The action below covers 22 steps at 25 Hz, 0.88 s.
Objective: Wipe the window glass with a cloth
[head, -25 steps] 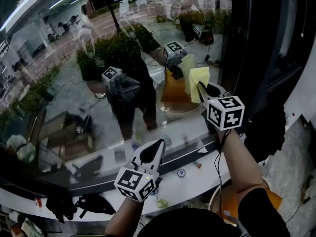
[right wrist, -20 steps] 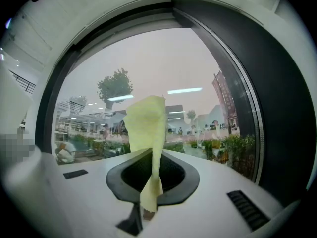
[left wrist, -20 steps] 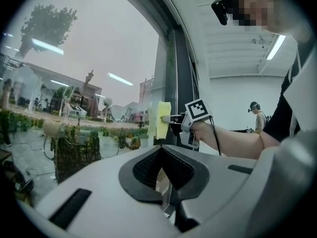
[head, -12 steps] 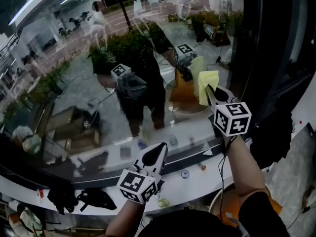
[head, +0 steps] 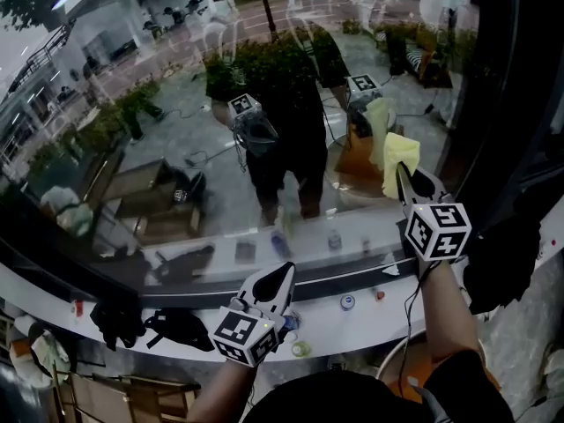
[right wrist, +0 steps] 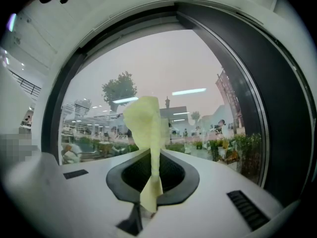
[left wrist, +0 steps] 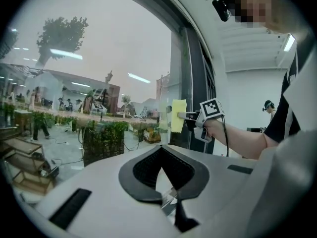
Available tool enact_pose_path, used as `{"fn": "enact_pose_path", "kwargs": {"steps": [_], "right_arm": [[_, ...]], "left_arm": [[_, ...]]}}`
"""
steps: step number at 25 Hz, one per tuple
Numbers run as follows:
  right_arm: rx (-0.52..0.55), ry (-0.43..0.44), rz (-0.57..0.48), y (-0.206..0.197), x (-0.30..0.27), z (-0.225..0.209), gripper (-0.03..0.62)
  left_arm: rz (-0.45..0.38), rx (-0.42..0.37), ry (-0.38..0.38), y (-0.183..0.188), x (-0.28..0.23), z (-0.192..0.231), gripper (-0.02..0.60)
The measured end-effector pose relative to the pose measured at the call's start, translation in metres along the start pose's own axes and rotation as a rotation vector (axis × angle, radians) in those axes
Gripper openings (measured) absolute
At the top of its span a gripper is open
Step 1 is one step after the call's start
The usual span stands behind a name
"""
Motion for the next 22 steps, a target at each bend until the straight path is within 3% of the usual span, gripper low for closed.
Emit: {"fn": "enact_pose_path", "kwargs": {"steps": [10, 22], "right_arm": [[-0.081, 0.123, 0.031, -0.04, 0.03, 0.14, 0.04], [-0.098, 0.232, 0.109, -0.078, 0.101, 0.332, 0.038]], "left_arm": [[0.01, 0.071, 0.067, -0.025, 0.103, 0.048, -0.002], [-0.031, 0.108, 0.145, -0.063, 0.247, 0.084, -0.002]]}}
Point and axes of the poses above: the fingertips, and each gripper's own axes: x backward along the fingers, z to its left, y out of its top, the point moved 7 cm from there along x, backward along the fingers, and after that the axes turned 10 degrees about y, right-handed, at the moved point
